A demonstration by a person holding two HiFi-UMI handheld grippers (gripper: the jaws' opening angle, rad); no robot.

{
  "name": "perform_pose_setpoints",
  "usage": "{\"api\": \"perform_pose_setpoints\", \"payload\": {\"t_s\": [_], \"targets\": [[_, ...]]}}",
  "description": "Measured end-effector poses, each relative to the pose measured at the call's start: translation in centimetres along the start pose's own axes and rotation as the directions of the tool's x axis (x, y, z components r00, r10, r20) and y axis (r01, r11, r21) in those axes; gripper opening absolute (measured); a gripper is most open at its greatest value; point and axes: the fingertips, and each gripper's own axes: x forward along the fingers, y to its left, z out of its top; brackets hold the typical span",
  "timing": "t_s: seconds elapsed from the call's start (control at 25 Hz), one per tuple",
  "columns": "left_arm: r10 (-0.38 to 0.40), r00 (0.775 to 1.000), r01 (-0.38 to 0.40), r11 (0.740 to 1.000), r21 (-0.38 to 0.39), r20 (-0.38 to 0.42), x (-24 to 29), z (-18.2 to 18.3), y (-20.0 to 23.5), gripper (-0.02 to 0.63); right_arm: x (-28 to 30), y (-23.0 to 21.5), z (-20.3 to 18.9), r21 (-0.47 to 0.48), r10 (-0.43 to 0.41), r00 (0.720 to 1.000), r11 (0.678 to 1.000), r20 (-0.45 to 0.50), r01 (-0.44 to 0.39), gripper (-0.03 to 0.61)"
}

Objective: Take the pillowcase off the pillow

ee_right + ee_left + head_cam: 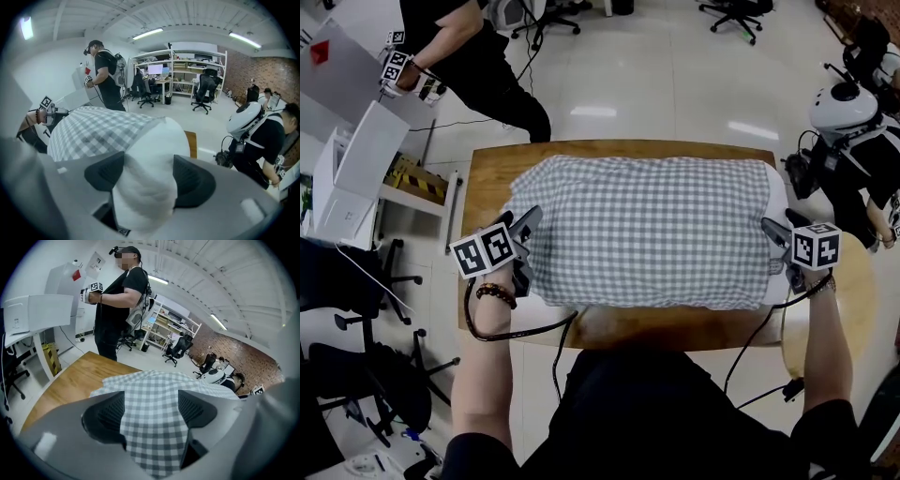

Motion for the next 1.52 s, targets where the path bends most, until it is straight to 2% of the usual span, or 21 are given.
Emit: {"api": "perform_pose_setpoints", "payload": {"t_s": [0.36,0.48,0.64,0.8,0.92,1.0,1.12,1.24,1.36,1.4,1.52], "targets": [[0.069,0.997,-0.066,0.995,-0.072,0.04,-2.9,-4.5,-0.6,0.36,-1.6,0.2,0.1,-0.132,0.028,1.0,0.991,0.001,-0.028,0.33],[0.097,0.994,-0.091,0.992,-0.088,0.059,-4.1,-5.1,-0.4,0.36,-1.3,0.9,1.2,-0.18,0.033,0.999,0.983,-0.003,-0.033,0.33],[0.135,0.987,-0.126,0.986,-0.108,0.086,-6.4,-6.0,0.1,0.36,-1.2,2.3,2.9,-0.239,0.007,1.0,0.971,-0.004,-0.008,0.33],[0.188,0.976,-0.179,0.98,-0.083,0.113,-8.6,-8.0,-0.1,0.36,-1.7,2.6,3.0,-0.268,-0.039,0.999,0.963,0.005,0.039,0.328],[0.184,0.972,-0.18,0.983,-0.04,0.145,-9.4,-9.4,-0.6,0.36,-1.9,2.8,2.7,-0.275,-0.091,0.995,0.957,0.027,0.095,0.328],[0.17,0.973,-0.166,0.985,-0.041,0.158,-9.6,-10.8,-0.3,0.36,-2.0,3.5,1.9,-0.286,-0.118,0.992,0.95,0.042,0.125,0.328],[0.133,0.973,-0.104,0.982,-0.156,0.187,-9.5,-12.9,0.6,0.359,-1.4,3.9,0.2,-0.286,-0.126,0.991,0.949,0.038,0.132,0.328],[0.09,0.973,-0.023,0.953,-0.302,0.211,-9.1,-14.5,1.4,0.359,-0.8,4.0,-0.9,-0.283,-0.114,0.993,0.952,0.023,0.116,0.328],[0.077,0.975,0.01,0.921,-0.39,0.208,-8.7,-15.7,2.1,0.359,-0.7,4.7,-0.7,-0.308,-0.107,0.994,0.946,0.004,0.103,0.328],[0.07,0.974,0.031,0.901,-0.432,0.215,-8.5,-16.0,2.3,0.359,-0.8,4.9,-0.6,-0.317,-0.106,0.994,0.943,0.0,0.1,0.328],[0.059,0.966,0.098,0.819,-0.565,0.253,-7.7,-16.9,3.4,0.359,-1.5,5.6,-0.4,-0.327,-0.103,0.995,0.94,0.004,0.099,0.328]]}}
